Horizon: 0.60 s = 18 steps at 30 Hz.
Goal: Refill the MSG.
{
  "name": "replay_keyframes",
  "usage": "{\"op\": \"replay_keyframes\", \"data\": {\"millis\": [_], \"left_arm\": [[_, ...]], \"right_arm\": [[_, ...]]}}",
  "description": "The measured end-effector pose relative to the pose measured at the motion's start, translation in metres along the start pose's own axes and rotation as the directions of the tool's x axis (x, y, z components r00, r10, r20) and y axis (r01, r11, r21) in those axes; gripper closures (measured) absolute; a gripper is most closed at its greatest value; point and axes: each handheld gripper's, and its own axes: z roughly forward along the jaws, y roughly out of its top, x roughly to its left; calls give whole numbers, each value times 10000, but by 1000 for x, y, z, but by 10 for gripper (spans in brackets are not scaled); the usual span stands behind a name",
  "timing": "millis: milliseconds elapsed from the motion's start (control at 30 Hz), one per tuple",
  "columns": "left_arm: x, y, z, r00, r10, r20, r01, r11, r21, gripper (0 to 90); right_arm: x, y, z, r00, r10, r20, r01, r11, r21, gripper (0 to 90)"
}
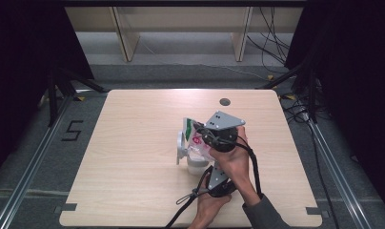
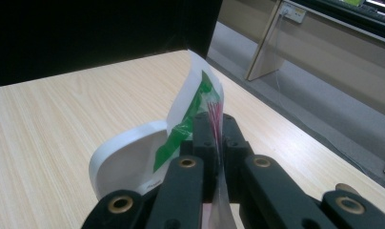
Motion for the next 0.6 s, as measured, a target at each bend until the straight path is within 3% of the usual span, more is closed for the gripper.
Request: {"op": "replay_keyframes", "data": {"millis": [67,133,333,367,433,500,600], "left_arm": [[0,1,-2,9998,117,-148,-115,9998,162,778],[0,0,0,10000,37,-28,-37,9999,-104,778],[-1,0,0,10000,-26,-20,26,10000,-77,777],[-1,1,-1,9999,96,-103,-95,9999,133,778],[-1,0,1,10000,12,8,-11,9999,-150,777],[-1,1,-1,9999,65,-106,-64,9999,109,778],[-1,1,-1,9999,70,-96,-70,9999,104,777]], "right_arm": [[0,0,-1,9999,69,-133,-69,10000,63,888],[0,1,-1,10000,-2,13,2,10000,-86,888],[0,1,-1,10000,-2,-9,2,10000,-68,887],[0,1,-1,10000,-13,-5,13,10000,-66,887],[0,1,-1,10000,18,-2,-18,10000,-65,887],[0,1,0,10000,-68,3,68,10000,-45,887],[0,0,-1,9998,109,-175,-107,9999,83,886]]}}
